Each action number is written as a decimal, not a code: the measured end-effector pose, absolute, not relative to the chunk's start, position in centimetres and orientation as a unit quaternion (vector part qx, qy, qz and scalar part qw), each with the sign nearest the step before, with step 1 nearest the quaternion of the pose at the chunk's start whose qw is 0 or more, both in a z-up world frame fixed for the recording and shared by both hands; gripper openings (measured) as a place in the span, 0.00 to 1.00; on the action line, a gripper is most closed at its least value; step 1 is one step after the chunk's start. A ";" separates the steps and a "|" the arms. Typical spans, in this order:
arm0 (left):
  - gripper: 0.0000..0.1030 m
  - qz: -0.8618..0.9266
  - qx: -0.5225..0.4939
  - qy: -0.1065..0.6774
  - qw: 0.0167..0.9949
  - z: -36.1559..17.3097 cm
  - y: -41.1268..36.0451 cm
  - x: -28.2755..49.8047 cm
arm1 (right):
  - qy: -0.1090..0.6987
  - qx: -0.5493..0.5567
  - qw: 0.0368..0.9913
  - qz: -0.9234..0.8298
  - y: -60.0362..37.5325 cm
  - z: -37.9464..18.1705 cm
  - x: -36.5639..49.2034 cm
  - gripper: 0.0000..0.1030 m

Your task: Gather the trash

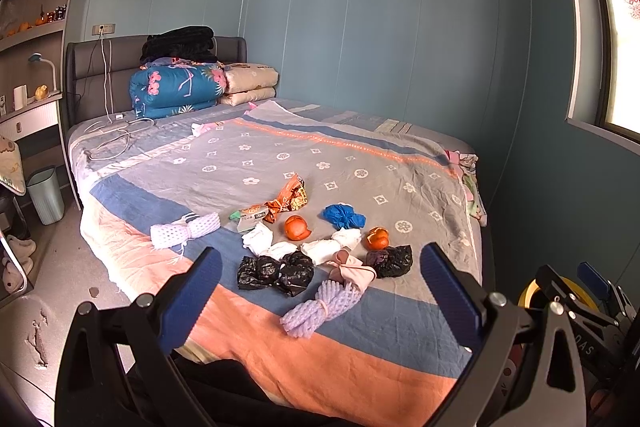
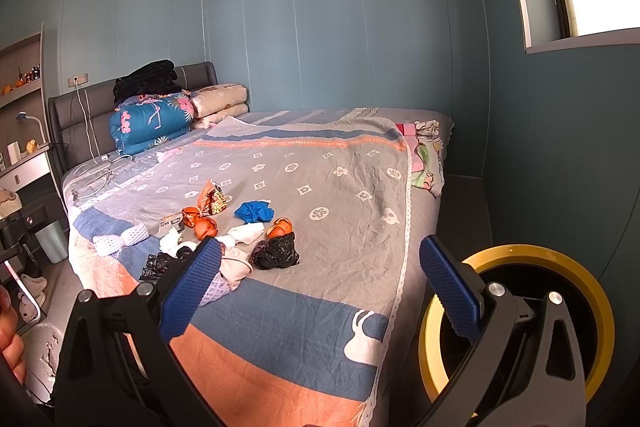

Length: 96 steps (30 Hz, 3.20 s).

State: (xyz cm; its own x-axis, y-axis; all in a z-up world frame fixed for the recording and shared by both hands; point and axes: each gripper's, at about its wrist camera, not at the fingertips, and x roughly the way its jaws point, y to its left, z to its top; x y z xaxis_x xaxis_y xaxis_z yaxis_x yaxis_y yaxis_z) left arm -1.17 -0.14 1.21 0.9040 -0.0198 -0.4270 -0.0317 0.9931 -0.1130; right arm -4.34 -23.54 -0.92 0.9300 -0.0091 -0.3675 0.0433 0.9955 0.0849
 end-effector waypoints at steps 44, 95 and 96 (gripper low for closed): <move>0.93 0.003 -0.058 0.221 0.973 0.5 -0.1 -1.3 | 0.190 0.050 0.980 -0.016 -23.8 -1.4 -4.4 0.93; 0.88 -0.042 -0.027 0.436 0.898 -16.1 11.4 21.1 | 0.415 0.086 0.905 0.037 -18.0 -14.9 23.7 0.92; 0.85 -0.044 -0.028 0.438 0.898 -16.4 11.4 21.3 | 0.421 0.086 0.902 0.038 -17.8 -15.3 24.2 0.92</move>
State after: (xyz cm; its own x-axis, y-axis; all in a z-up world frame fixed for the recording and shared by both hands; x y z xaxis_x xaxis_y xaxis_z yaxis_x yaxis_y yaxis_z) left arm 21.27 11.37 -16.35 0.6129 -0.1027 -0.7835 0.0538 0.9946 -0.0883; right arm 24.18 -17.76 -15.35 0.6431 0.1414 -0.7526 0.0040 0.9822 0.1880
